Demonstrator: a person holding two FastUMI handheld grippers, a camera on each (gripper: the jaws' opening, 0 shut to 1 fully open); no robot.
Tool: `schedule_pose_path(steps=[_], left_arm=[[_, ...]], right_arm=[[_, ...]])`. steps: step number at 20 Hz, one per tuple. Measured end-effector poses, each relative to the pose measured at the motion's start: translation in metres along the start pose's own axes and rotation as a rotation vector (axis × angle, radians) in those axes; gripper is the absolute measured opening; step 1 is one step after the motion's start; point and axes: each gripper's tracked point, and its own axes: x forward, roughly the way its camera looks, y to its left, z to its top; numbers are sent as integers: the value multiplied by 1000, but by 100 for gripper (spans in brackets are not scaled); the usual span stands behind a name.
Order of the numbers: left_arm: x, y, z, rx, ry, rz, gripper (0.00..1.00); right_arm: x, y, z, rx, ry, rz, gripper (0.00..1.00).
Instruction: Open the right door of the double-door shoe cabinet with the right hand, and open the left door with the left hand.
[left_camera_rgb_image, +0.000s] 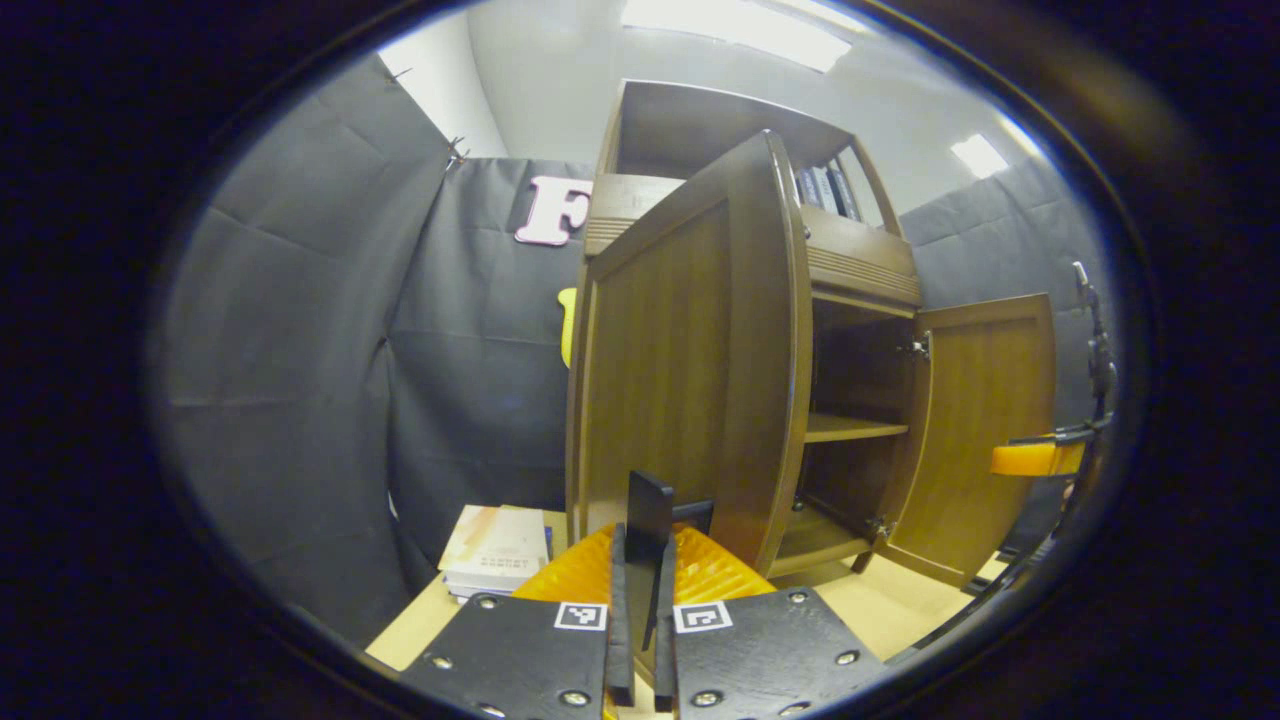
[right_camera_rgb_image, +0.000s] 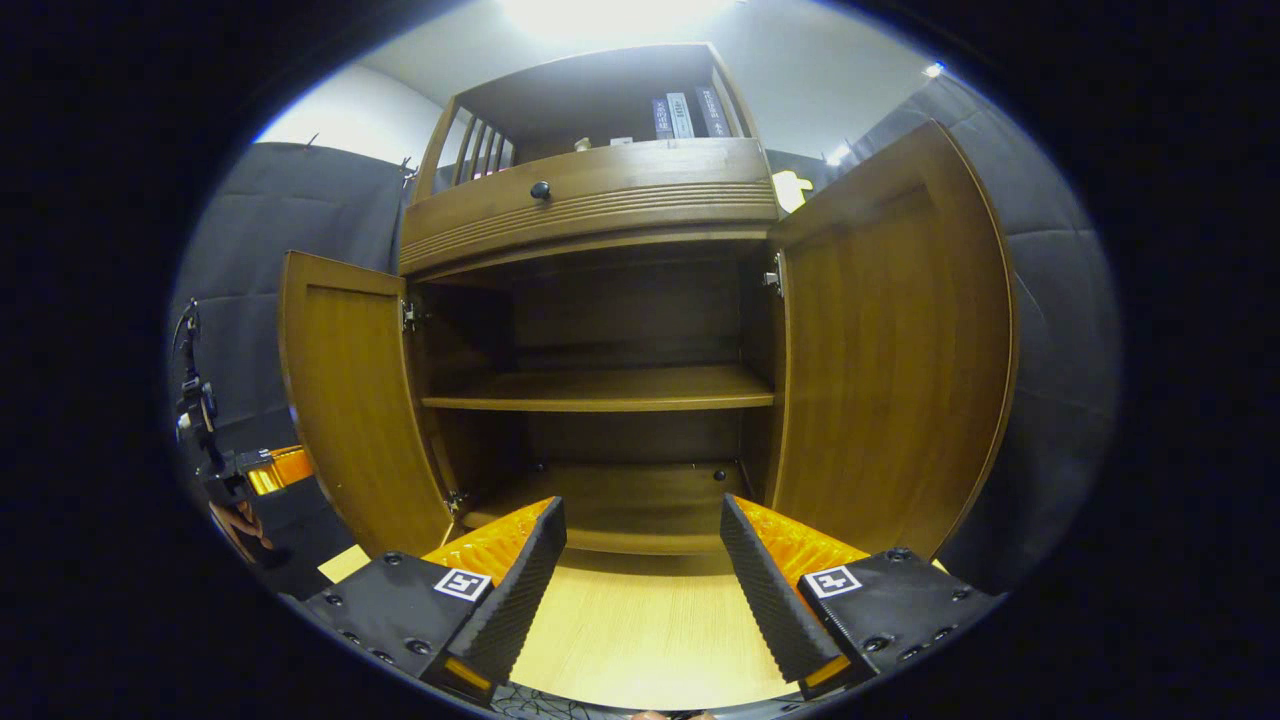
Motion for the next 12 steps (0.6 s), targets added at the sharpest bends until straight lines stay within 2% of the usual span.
schedule_pose_path(steps=[7, 12], left_arm=[[-12, 50, 5, 87, -1, -77, 9], [-14, 96, 6, 47, 2, -72, 9]], right_arm=[[2, -20, 12, 31, -2, -66, 92], [-5, -34, 18, 13, 14, -122, 92]])
